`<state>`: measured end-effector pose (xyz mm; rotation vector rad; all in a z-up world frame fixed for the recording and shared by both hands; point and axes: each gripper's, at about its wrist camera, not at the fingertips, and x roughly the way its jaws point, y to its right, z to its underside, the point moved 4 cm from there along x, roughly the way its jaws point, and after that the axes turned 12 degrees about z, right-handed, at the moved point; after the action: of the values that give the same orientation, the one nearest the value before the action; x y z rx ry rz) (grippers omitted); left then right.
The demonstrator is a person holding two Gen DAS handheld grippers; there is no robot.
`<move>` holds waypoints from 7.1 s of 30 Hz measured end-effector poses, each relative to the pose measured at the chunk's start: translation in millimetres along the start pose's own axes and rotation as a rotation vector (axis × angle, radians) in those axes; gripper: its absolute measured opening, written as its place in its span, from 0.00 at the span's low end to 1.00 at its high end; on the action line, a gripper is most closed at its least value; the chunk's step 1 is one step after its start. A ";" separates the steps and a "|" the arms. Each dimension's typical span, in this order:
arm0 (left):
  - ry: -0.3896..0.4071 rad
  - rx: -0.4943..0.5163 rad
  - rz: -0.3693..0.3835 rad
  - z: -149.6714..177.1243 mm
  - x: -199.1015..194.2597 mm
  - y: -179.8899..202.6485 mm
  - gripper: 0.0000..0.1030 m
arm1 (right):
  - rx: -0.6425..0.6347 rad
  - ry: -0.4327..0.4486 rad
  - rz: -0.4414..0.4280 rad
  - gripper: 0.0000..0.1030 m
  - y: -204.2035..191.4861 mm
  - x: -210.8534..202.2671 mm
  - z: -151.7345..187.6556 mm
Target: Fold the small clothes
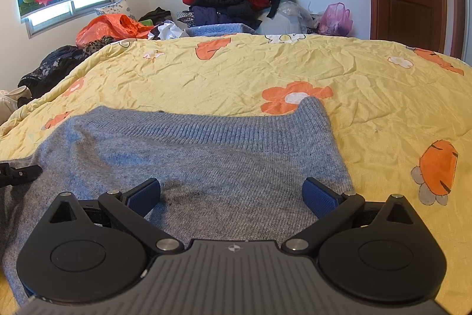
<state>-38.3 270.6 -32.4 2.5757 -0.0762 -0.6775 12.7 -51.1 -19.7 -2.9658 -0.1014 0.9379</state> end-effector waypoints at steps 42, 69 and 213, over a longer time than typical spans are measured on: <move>-0.006 0.123 -0.046 1.6 -0.6 20.2 0.16 | 0.004 0.001 -0.003 1.00 0.3 -0.2 0.1; -0.014 0.553 0.080 42.2 -9.2 93.6 0.16 | 0.054 -0.132 -0.311 0.96 -74.3 -1.1 -79.5; -0.159 0.779 0.374 56.4 -35.6 83.2 0.67 | -0.007 -0.172 -0.336 0.22 -14.2 -29.3 1.4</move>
<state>-91.0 178.5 -21.5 3.0694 -1.0281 -0.8139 -12.7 -39.0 -3.4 -2.7404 -0.5859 1.1362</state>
